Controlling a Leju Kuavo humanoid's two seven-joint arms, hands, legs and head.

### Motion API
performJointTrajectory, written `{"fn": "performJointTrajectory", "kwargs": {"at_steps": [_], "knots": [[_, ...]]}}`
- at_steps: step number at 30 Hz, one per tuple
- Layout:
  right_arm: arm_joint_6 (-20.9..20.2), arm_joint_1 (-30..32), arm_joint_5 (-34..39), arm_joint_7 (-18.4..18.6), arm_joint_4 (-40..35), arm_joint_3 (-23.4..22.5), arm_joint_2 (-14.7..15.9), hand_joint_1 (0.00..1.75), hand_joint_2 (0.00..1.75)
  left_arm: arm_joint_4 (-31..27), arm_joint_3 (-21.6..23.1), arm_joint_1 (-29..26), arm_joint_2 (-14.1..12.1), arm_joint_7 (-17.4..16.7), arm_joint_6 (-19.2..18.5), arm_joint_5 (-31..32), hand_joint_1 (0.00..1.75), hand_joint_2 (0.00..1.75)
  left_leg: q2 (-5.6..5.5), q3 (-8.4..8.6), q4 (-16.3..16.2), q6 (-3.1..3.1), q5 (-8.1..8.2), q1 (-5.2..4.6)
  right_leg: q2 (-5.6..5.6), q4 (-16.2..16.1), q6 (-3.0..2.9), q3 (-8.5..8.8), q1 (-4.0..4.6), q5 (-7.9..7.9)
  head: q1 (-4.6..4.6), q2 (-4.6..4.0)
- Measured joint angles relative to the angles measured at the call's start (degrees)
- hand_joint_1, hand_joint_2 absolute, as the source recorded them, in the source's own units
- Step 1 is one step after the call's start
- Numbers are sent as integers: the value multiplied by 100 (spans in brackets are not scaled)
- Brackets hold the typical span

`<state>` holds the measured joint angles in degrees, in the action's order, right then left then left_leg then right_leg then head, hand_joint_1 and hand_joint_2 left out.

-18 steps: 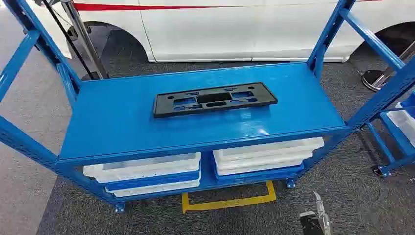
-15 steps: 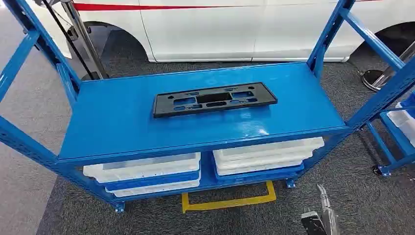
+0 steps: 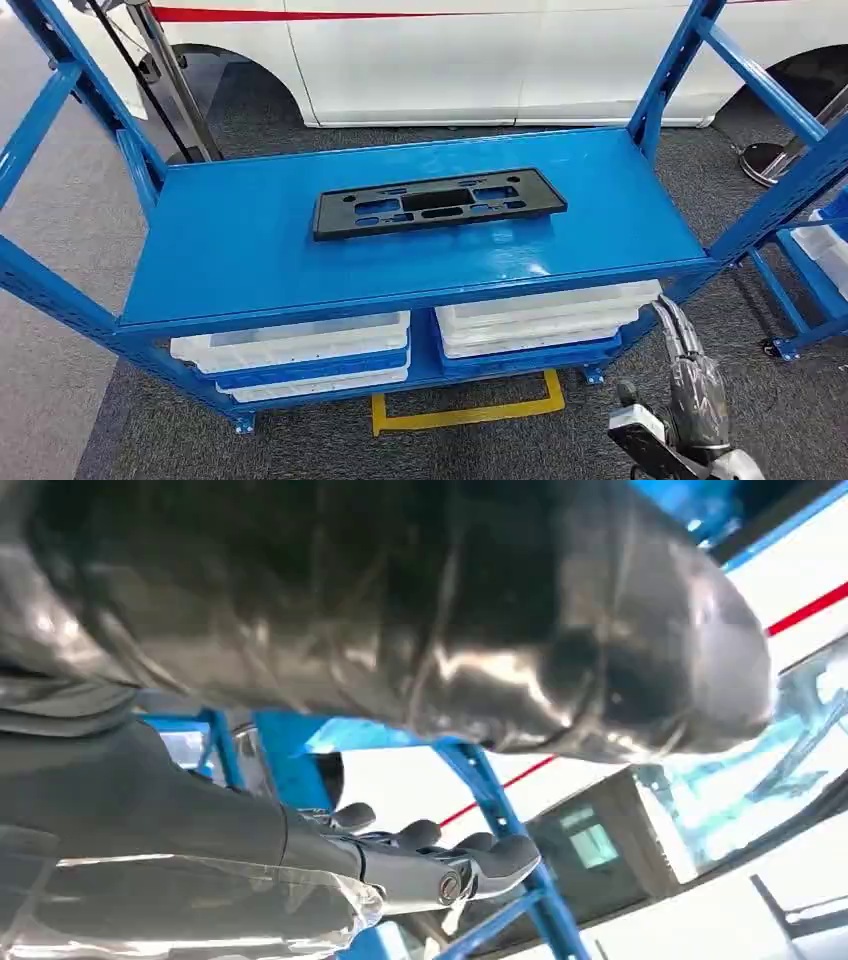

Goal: Take the parts from the cabinet and place them on the table.

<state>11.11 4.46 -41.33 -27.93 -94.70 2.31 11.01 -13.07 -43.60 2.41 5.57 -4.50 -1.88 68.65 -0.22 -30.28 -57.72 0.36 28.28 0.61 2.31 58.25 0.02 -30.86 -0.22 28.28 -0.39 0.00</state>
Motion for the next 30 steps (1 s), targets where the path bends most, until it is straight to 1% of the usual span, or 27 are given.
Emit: {"fn": "performJointTrajectory", "kwargs": {"at_steps": [3, 6, 10, 12, 14, 15, 18, 20, 23, 26, 30], "knots": [[-171, -349, -99, 343, -130, 314, 88, 0, 0, 4, -7, 4, 0, 15, -7, 70, 0, 0, 1, 3, -1, -1, 0, 0, 3, 2, 0, -3, 1, 0, 0, 0], [-234, -675, -225, 629, -130, 558, 153, 0, 0, 7, -7, 16, 0, 42, -9, 147, 0, 0, -9, 13, -2, -2, -3, 0, -6, 2, 0, -2, 0, 0, 0, 0], [-164, -895, -368, 749, -116, 707, 199, 0, 0, 9, -7, 11, 0, 59, -17, 219, 0, 0, -17, 2, -2, -2, -4, 0, -21, 4, 0, -3, 1, 0, 0, 0], [-123, -1153, -573, 903, 0, 836, 201, 0, 0, 9, -7, 19, 0, 61, -35, 315, 0, 0, -12, 2, -2, -2, -4, 0, -10, 6, 0, -7, 0, 0, 0, 0], [-125, -1547, -889, 1157, 281, 1038, 201, 0, 0, 9, -5, 39, 0, 57, -63, 407, 0, 0, -10, 9, -2, -2, -4, 0, -6, 9, 0, -7, 0, 0, 0, 0], [-129, -1731, -991, 1224, 411, 1138, 203, 0, 0, 9, -4, 49, 0, 52, -74, 429, 0, 0, -10, 10, -2, 0, -7, 0, -8, 9, 0, -6, 0, 0, 0, 0], [-138, -2111, -1102, 1302, 741, 1378, 203, 0, 0, 9, -4, 59, 0, 44, -85, 461, 0, 0, -29, 5, -5, 2, -18, 0, -32, 9, 0, -4, -1, 0, 0, 0], [-136, -2260, -1154, 1339, 886, 1462, 203, 0, 0, 11, -2, 54, 0, 35, -94, 474, 0, 0, -32, 1, -6, 1, -18, 0, -34, 11, 0, -5, 0, 0, 0, 0], [-180, -2469, -1421, 1460, 1079, 1614, 203, 0, 0, 15, -2, 59, 0, 0, -122, 505, 0, 0, -30, -2, -5, 0, -18, 0, -31, 16, 0, -8, 0, 0, 0, 0], [-197, -2837, -1843, 1619, 1428, 1923, 195, 0, 0, 18, -2, 72, 0, -50, -183, 549, 0, 0, -27, -3, -5, 0, -18, 0, -30, 18, 0, -14, -1, 0, 0, 0], [-215, -3159, -2007, 1672, 1724, 2309, 131, 0, 0, 22, -2, 74, 0, -101, -221, 570, 0, 0, -33, -4, -5, -4, -21, 0, -35, 18, 0, -13, 1, 0, 0, 0]]}}
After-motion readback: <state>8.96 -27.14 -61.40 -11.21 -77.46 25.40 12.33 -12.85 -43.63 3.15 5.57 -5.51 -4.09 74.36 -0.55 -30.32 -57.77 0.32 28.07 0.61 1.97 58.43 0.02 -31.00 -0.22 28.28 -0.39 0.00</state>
